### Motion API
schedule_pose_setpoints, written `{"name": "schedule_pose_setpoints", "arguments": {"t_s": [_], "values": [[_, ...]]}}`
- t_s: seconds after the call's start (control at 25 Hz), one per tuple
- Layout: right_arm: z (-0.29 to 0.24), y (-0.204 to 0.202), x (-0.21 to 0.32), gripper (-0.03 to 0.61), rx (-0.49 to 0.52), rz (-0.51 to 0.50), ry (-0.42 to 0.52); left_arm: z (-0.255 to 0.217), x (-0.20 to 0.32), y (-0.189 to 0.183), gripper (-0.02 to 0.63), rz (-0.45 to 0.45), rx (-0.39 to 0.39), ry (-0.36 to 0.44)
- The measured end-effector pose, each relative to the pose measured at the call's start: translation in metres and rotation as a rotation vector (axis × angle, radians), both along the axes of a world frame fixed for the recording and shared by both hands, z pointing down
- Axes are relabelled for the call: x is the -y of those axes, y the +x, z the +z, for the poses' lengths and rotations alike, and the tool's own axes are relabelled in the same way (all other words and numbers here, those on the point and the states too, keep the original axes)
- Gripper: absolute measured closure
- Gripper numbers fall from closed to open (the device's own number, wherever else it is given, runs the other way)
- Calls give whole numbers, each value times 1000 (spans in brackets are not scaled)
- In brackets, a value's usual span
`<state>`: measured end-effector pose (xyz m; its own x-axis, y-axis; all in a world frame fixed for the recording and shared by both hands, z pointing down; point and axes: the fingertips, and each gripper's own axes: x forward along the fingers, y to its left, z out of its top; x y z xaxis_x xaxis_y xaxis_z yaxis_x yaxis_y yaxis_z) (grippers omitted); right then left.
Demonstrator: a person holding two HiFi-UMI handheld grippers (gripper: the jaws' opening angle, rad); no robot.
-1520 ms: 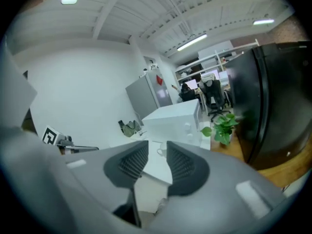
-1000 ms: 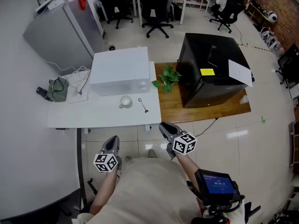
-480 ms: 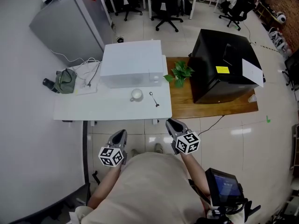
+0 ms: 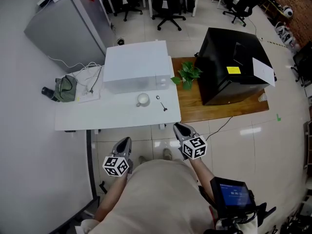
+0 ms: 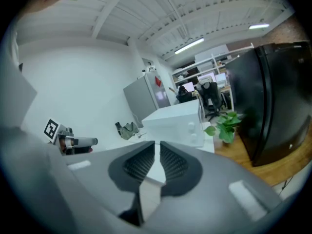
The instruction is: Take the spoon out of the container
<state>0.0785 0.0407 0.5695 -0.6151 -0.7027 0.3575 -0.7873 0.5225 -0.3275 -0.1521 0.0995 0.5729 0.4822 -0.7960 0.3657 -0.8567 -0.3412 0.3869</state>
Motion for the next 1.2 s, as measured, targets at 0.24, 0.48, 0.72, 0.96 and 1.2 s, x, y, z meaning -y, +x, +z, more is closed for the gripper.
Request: {"name": "schedule_pose_setpoints", "arguments": {"t_s": [0.24, 0.48, 0.72, 0.96, 1.2], "values": [[6, -6, 2, 549, -35, 1, -14, 5, 0, -6, 629, 0, -8, -5], [12, -9, 4, 549, -49, 2, -27, 7, -1, -5, 630, 18, 2, -7], [15, -9, 5, 549, -60, -2, -35, 10, -1, -3, 634, 21, 52, -10], [18, -6, 8, 551, -85, -10, -32, 8, 2, 0, 635, 17, 59, -5], [18, -4, 13, 557, -127, -37, -18, 8, 4, 7, 635, 10, 58, -8]]}}
